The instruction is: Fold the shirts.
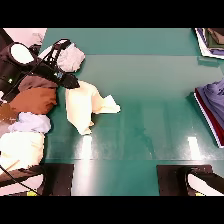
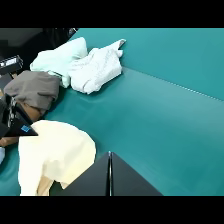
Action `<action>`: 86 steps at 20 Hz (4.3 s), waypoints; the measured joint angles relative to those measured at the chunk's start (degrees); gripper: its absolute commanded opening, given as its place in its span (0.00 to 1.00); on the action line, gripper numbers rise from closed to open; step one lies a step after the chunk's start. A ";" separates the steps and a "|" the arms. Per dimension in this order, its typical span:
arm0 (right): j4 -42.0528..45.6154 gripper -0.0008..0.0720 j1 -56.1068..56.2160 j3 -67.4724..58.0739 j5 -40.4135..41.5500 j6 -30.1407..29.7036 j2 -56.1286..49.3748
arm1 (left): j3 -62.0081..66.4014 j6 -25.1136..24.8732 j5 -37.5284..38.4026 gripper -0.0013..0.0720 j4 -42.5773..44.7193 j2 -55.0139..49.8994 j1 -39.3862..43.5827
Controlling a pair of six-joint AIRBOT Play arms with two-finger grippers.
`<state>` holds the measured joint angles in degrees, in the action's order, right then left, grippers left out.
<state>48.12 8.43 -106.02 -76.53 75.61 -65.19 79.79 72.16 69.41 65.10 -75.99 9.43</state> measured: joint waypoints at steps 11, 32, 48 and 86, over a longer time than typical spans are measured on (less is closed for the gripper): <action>0.11 0.04 -0.63 0.00 -0.33 -0.15 -0.13 | -10.29 8.22 6.82 0.99 5.14 6.38 -0.07; -0.09 0.04 -0.66 0.04 -0.11 -0.26 -4.07 | -55.12 8.68 -20.52 0.05 -22.60 21.27 5.05; -6.43 0.74 9.99 34.42 5.75 -7.87 -19.85 | -20.85 5.51 -7.65 0.05 -13.35 24.52 -2.67; 2.32 0.03 -18.99 5.35 22.10 -4.26 14.01 | 38.25 7.52 -7.04 0.05 0.55 24.70 -2.86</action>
<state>50.43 -10.57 -100.66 -54.43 71.35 -51.18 118.04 79.68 62.37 65.65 -51.29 6.57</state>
